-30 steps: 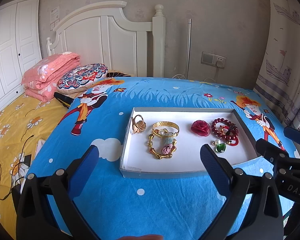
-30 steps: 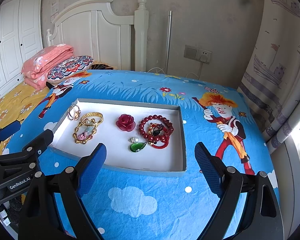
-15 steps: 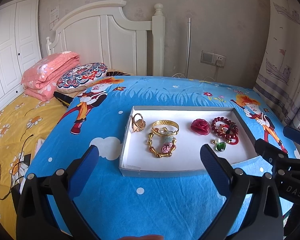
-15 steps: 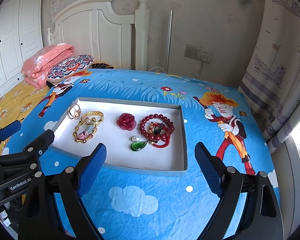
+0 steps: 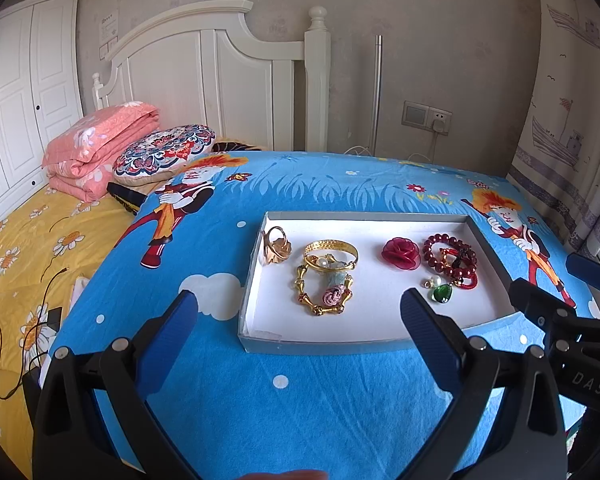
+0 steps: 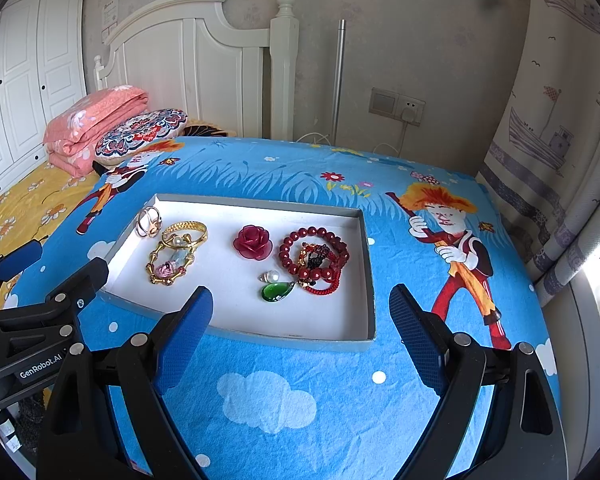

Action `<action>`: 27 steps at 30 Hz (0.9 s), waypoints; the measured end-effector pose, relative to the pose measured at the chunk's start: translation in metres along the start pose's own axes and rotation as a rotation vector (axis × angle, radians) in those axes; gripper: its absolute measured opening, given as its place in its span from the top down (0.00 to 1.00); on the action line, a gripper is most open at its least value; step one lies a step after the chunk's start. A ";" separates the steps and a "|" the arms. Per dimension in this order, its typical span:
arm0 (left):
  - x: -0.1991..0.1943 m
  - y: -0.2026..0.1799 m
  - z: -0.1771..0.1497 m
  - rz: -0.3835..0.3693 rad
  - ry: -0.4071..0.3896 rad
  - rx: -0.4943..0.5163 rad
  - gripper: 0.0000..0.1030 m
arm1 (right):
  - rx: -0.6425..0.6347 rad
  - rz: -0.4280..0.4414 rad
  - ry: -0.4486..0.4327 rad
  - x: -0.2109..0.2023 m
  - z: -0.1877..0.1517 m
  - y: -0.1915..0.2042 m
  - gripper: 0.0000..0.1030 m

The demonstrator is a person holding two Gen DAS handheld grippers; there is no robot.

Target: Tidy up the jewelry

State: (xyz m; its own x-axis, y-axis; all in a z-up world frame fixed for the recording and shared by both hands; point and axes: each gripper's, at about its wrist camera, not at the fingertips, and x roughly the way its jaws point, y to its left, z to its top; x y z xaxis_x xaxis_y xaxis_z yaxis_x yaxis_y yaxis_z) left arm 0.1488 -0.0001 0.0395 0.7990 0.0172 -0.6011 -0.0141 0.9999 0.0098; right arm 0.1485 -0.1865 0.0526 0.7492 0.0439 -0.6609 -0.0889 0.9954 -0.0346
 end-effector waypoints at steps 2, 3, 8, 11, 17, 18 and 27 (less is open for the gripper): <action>0.000 0.000 0.000 0.001 0.000 0.000 0.05 | -0.001 0.000 0.001 0.001 0.000 0.000 0.18; 0.000 0.000 0.000 0.001 0.000 0.002 0.05 | -0.001 0.000 0.002 0.002 -0.001 0.001 0.18; 0.000 0.000 0.000 0.001 -0.001 0.001 0.05 | -0.007 0.002 0.008 0.004 -0.004 0.004 0.18; 0.000 0.000 0.001 0.002 -0.001 0.000 0.05 | -0.005 0.001 0.007 0.004 -0.003 0.003 0.18; 0.001 0.003 -0.002 0.009 -0.002 -0.007 0.05 | -0.004 0.003 0.007 0.003 -0.003 0.003 0.18; 0.001 0.003 -0.003 0.010 -0.002 -0.008 0.05 | -0.004 0.002 0.007 0.003 -0.003 0.003 0.18; 0.002 0.004 0.000 0.011 -0.005 -0.007 0.05 | -0.009 0.008 0.006 0.002 -0.001 0.003 0.18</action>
State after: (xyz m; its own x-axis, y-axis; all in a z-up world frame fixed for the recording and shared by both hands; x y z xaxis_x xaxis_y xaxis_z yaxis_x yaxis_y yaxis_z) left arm 0.1498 0.0038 0.0385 0.8019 0.0278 -0.5968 -0.0269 0.9996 0.0104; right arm 0.1484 -0.1833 0.0504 0.7443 0.0514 -0.6658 -0.1008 0.9943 -0.0360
